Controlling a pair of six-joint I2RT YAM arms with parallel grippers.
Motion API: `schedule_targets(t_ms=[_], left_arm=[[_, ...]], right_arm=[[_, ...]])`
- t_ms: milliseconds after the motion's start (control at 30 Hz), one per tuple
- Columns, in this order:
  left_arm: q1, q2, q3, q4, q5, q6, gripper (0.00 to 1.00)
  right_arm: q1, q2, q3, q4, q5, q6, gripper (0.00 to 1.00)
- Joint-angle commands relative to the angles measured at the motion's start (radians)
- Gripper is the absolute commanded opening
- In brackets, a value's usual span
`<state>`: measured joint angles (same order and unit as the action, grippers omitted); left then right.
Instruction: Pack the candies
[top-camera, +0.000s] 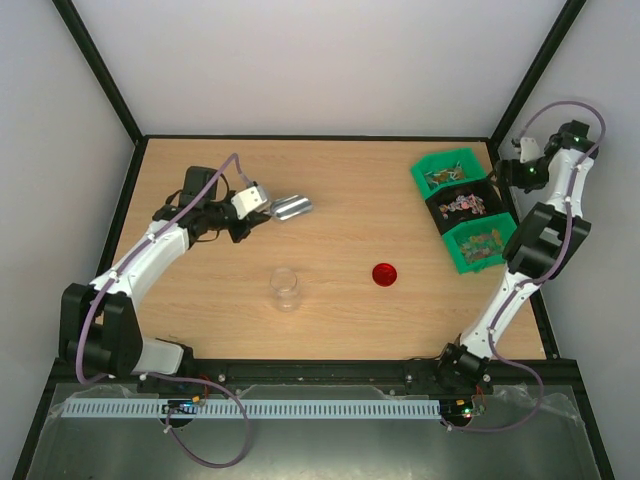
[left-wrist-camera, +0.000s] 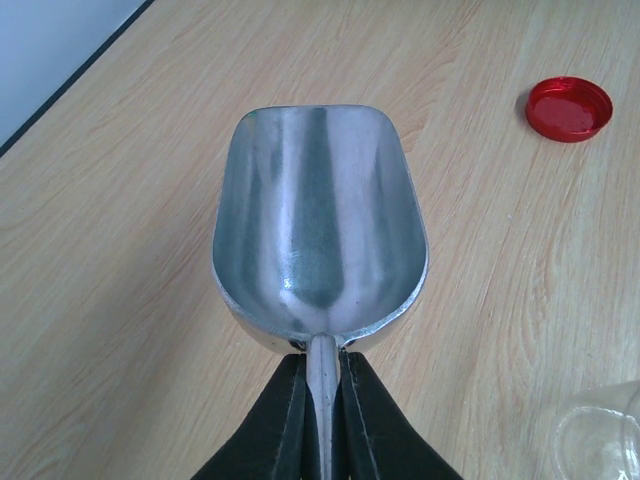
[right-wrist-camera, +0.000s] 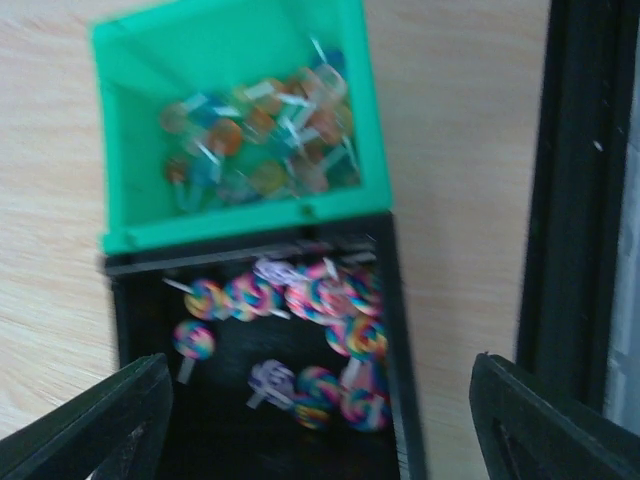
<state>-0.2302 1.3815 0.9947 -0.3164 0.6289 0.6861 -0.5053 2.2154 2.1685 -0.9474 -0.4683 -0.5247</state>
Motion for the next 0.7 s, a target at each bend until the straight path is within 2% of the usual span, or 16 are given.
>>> schedule_targets(t_ms=[0,167,433,667], left_arm=[[0.006,-0.014,0.008,0.034,-0.001,-0.020,0.02],[0.005,-0.014,0.012,0.041,-0.013,-0.022,0.02],[0.005,-0.010,0.020,0.035,-0.024,-0.023,0.02],[0.005,-0.008,0.031,0.022,-0.034,-0.011,0.02]], right_arm=[[0.005,0.060,0.022,-0.087,0.157,-0.109,0.81],[0.005,0.104,0.017,-0.057,0.230,-0.147,0.78],[0.025,0.157,0.015,-0.021,0.202,-0.145,0.68],[0.084,0.147,-0.044,-0.006,0.170,-0.134,0.48]])
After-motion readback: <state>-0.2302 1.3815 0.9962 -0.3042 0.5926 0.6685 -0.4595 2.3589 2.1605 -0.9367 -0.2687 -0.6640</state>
